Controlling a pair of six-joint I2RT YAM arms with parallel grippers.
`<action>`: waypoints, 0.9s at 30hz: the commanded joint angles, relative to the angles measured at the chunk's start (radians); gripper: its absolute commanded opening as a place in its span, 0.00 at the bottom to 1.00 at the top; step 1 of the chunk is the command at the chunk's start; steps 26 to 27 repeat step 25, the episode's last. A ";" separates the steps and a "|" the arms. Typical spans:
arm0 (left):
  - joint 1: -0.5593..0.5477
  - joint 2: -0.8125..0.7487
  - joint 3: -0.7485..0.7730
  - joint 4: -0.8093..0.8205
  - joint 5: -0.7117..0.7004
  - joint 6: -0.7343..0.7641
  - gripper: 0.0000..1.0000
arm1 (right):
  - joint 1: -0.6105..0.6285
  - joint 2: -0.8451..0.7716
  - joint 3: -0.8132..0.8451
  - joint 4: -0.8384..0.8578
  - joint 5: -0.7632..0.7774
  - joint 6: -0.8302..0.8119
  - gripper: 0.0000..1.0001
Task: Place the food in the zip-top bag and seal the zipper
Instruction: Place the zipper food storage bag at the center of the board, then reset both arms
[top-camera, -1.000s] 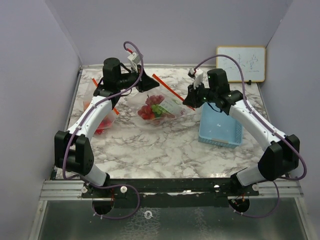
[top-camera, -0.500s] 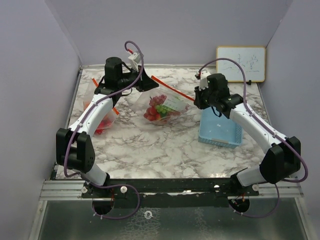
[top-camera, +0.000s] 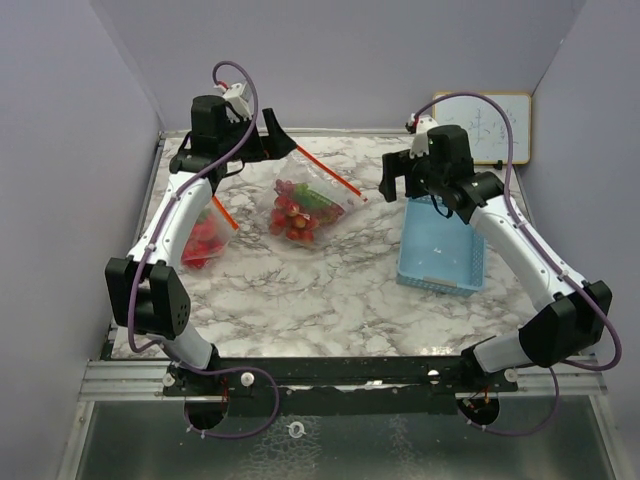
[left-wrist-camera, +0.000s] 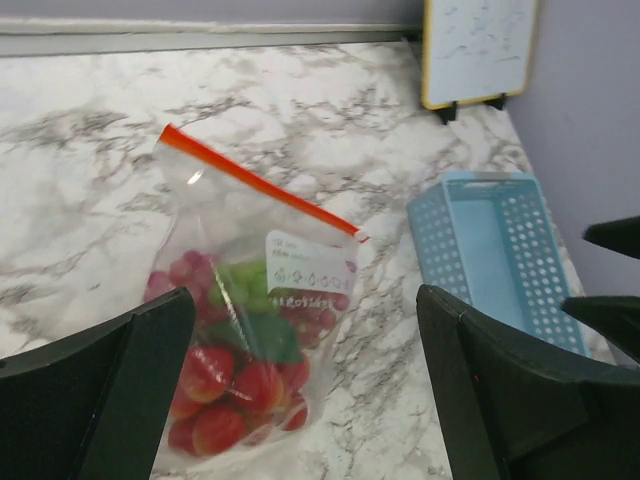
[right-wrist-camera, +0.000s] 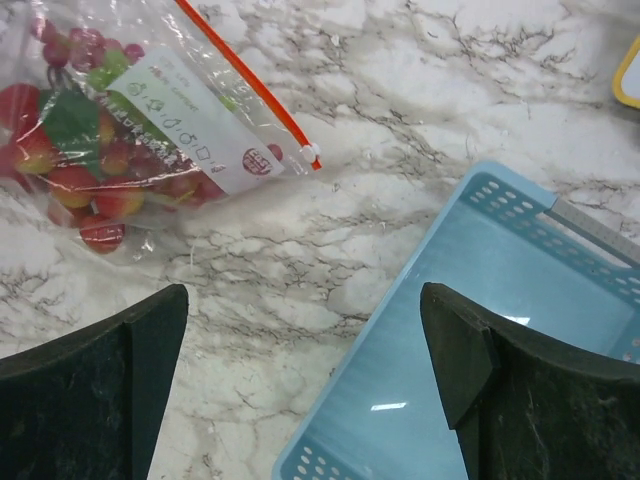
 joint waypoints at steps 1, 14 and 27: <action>-0.004 -0.048 0.019 -0.137 -0.329 -0.024 0.98 | 0.000 -0.001 0.054 -0.020 0.011 0.040 1.00; -0.003 -0.087 -0.045 -0.140 -0.495 -0.086 0.99 | 0.001 0.018 0.097 -0.014 0.018 0.056 1.00; -0.004 -0.066 -0.017 -0.156 -0.504 -0.084 0.99 | 0.001 0.022 0.103 -0.015 0.047 0.057 1.00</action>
